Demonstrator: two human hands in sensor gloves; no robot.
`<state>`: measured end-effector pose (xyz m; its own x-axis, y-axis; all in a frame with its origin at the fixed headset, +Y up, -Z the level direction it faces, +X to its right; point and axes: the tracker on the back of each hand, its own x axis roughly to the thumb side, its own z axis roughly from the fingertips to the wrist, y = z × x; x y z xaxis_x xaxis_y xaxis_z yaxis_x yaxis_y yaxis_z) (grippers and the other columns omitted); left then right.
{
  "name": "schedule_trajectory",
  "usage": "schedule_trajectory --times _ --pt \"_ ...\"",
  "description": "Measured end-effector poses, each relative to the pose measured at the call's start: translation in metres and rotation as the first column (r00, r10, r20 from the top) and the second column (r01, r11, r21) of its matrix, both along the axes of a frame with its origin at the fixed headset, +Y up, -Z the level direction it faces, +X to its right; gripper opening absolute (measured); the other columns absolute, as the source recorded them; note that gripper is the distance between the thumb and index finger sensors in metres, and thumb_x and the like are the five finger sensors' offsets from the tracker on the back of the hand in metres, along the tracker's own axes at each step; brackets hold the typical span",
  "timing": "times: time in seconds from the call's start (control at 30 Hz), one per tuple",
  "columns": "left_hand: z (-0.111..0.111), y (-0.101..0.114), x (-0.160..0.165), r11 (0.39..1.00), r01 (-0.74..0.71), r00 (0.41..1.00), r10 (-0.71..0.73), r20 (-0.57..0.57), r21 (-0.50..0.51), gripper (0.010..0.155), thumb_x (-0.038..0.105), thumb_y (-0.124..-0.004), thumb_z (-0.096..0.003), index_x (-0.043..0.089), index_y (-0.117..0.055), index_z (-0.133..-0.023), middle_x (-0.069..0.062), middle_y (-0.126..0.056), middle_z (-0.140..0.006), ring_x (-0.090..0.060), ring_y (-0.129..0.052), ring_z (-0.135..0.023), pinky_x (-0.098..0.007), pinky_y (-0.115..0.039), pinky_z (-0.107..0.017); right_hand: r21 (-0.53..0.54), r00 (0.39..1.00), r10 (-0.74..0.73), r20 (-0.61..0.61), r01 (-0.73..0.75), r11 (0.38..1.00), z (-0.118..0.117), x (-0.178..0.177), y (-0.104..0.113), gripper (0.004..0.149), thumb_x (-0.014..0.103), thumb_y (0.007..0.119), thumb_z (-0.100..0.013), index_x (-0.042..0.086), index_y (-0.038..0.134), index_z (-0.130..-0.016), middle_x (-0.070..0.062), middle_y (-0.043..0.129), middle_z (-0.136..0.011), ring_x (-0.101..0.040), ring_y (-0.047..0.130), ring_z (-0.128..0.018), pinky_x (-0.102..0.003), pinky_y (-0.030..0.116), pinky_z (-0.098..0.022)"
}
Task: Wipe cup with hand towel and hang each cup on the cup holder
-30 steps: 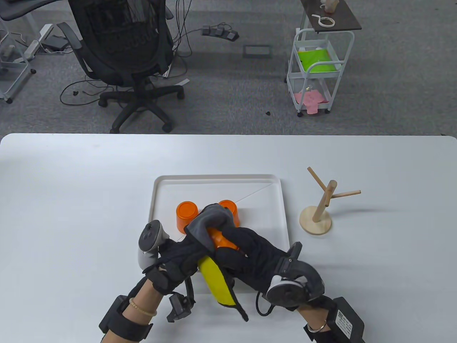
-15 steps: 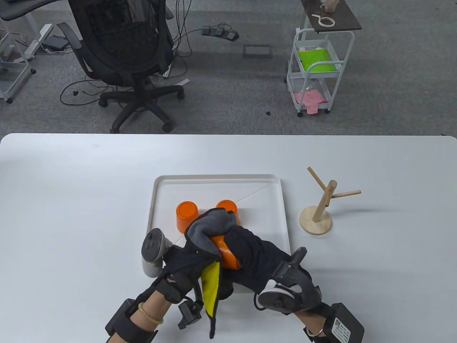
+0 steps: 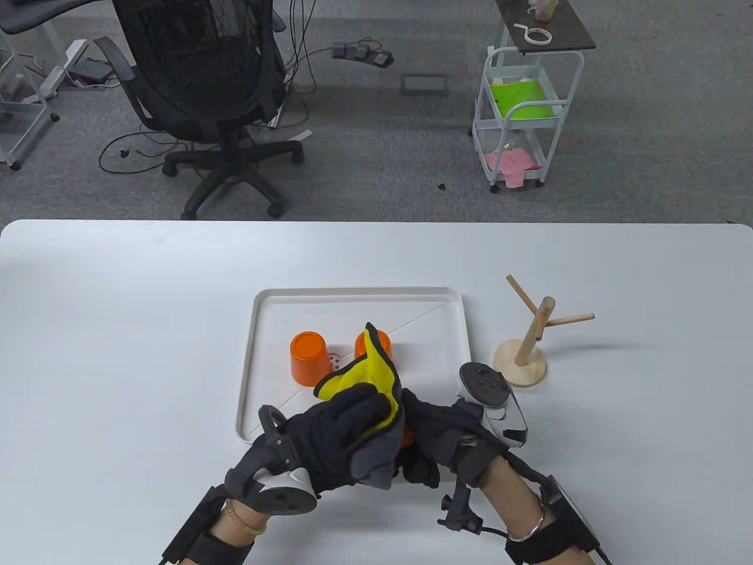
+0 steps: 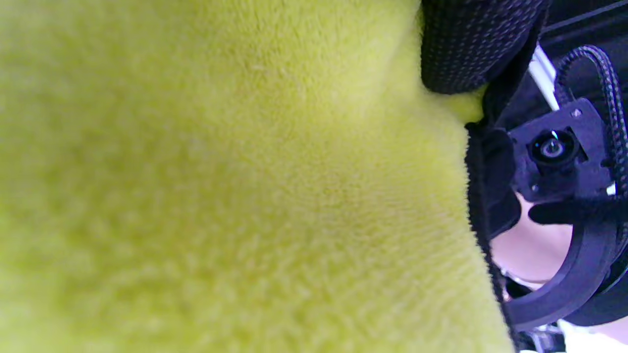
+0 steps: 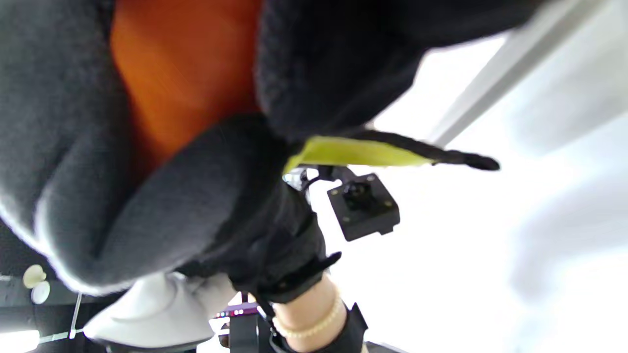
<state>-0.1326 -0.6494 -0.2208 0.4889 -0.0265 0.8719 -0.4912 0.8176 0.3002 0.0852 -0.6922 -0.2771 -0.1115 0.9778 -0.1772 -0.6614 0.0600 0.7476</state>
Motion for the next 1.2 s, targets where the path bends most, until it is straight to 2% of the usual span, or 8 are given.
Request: schedule_trajectory --times 0.13,0.27,0.47,0.6,0.73,0.83,1.0,1.2 --pt "-0.012 0.002 -0.009 0.973 -0.145 0.989 0.146 -0.005 -0.179 0.071 0.070 -0.066 -0.0561 0.056 -0.024 -0.112 0.009 -0.032 -0.127 -0.028 -0.050 -0.114 -0.041 -0.077 -0.067 0.138 0.999 -0.016 0.031 0.012 0.990 0.001 0.004 0.011 0.088 0.069 0.043 -0.058 -0.005 0.049 -0.105 -0.021 0.088 -0.065 -0.021 0.098 -0.030 -0.030 0.087 -0.017" --pt "-0.027 -0.003 -0.018 0.771 -0.369 0.908 0.419 -0.023 -0.519 0.076 0.072 -0.063 -0.0579 0.050 -0.020 -0.117 0.000 -0.030 -0.129 -0.037 -0.049 -0.114 -0.048 -0.075 -0.067 0.491 0.988 0.023 0.155 -0.097 0.865 0.008 0.012 0.039 0.084 0.070 0.049 -0.059 0.009 0.031 -0.113 -0.021 0.072 -0.090 -0.027 0.092 -0.055 -0.035 0.084 -0.038" --pt "-0.045 -0.025 -0.019 0.240 -0.362 0.701 0.707 -0.093 -0.901 0.078 0.073 -0.059 -0.0618 0.041 -0.017 -0.120 -0.013 -0.025 -0.128 -0.050 -0.044 -0.109 -0.056 -0.071 -0.065 0.867 0.915 0.122 0.386 -0.404 0.292 0.039 0.009 0.071 0.077 0.059 0.069 -0.056 0.043 0.020 -0.113 -0.012 0.040 -0.117 -0.028 0.077 -0.084 -0.039 0.077 -0.057" --pt "-0.052 -0.038 -0.014 0.059 -0.233 0.660 0.742 -0.114 -0.971 0.079 0.071 -0.058 -0.0636 0.036 -0.018 -0.121 -0.020 -0.029 -0.126 -0.054 -0.050 -0.104 -0.055 -0.075 -0.059 0.885 0.868 0.173 0.465 -0.453 -0.105 0.056 -0.002 0.071 0.074 0.045 0.081 -0.053 0.056 0.030 -0.105 -0.005 0.031 -0.121 -0.030 0.069 -0.097 -0.042 0.074 -0.070" --pt "-0.057 -0.051 -0.012 -0.037 -0.205 0.632 0.758 -0.161 -0.978 0.079 0.072 -0.057 -0.0647 0.033 -0.018 -0.121 -0.019 -0.033 -0.125 -0.051 -0.056 -0.103 -0.046 -0.080 -0.056 0.853 0.841 0.197 0.503 -0.447 -0.270 0.066 -0.018 0.063 0.074 0.035 0.084 -0.052 0.058 0.033 -0.101 -0.002 0.026 -0.121 -0.032 0.060 -0.104 -0.043 0.068 -0.079" --pt "-0.057 -0.055 -0.013 -0.060 -0.211 0.622 0.762 -0.181 -0.976 0.081 0.069 -0.064 -0.0637 0.032 -0.020 -0.120 -0.017 -0.038 -0.123 -0.046 -0.061 -0.100 -0.040 -0.082 -0.053 0.837 0.829 0.192 0.526 -0.463 -0.291 0.066 -0.021 0.059 0.075 0.037 0.084 -0.051 0.057 0.032 -0.101 -0.002 0.030 -0.120 -0.031 0.064 -0.102 -0.040 0.072 -0.078" --pt "-0.053 -0.046 -0.013 0.115 -0.257 0.658 0.748 -0.087 -0.960 0.073 0.067 -0.064 -0.0646 0.038 -0.022 -0.116 -0.009 -0.034 -0.123 -0.040 -0.056 -0.104 -0.035 -0.082 -0.053 0.862 0.853 0.146 0.501 -0.477 -0.174 0.062 -0.017 0.061 0.076 0.046 0.082 -0.049 0.049 0.031 -0.105 -0.013 0.046 -0.116 -0.030 0.081 -0.090 -0.034 0.084 -0.066" --pt "-0.034 -0.025 -0.013 0.464 -0.423 0.748 0.664 -0.011 -0.778 0.068 0.067 -0.064 -0.0638 0.049 -0.020 -0.112 0.001 -0.025 -0.125 -0.034 -0.044 -0.111 -0.036 -0.078 -0.060 0.889 0.926 0.057 0.372 -0.374 0.263 0.041 -0.008 0.058 0.079 0.060 0.064 -0.050 0.028 0.030 -0.112 -0.025 0.065 -0.101 -0.026 0.096 -0.065 -0.031 0.091 -0.045"
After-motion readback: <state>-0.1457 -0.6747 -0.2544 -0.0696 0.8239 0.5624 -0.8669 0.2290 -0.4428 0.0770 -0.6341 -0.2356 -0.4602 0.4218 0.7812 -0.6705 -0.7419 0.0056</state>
